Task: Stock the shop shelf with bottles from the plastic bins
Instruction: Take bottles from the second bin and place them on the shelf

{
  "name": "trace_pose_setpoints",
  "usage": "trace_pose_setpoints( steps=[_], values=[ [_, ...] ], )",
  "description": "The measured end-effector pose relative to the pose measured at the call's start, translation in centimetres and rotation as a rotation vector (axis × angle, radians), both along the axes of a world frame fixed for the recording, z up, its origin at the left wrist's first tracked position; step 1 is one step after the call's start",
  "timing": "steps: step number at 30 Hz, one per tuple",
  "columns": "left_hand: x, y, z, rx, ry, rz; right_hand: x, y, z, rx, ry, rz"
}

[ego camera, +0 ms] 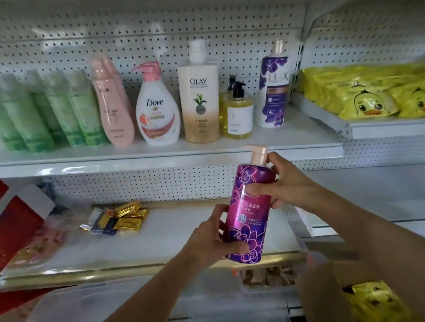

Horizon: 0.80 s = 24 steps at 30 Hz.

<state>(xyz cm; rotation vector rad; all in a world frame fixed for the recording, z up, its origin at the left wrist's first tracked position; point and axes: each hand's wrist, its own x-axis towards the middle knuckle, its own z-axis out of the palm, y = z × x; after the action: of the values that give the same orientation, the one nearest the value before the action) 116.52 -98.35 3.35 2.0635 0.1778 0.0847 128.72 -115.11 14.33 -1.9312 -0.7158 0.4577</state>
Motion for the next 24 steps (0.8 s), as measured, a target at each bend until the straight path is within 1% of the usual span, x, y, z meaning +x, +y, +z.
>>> trace_pose_setpoints(
  steps=[6,10,15,20,24],
  values=[
    [4.7,-1.5,4.1,0.010,-0.105,-0.024,2.8,-1.2,5.4,-0.042,-0.189,-0.059],
    [8.8,-2.9,6.9,0.055,-0.186,-0.019,5.3,-2.5,9.0,-0.017,-0.263,-0.082],
    [13.8,-4.5,10.1,0.047,-0.273,0.035,9.3,-3.3,12.7,0.021,-0.346,-0.103],
    [19.1,-4.8,11.6,0.015,-0.361,0.120,12.9,-3.1,14.3,0.093,-0.437,-0.112],
    [22.3,-4.8,11.6,-0.012,-0.394,0.155,15.8,-2.5,14.1,0.114,-0.455,-0.115]
  ],
)
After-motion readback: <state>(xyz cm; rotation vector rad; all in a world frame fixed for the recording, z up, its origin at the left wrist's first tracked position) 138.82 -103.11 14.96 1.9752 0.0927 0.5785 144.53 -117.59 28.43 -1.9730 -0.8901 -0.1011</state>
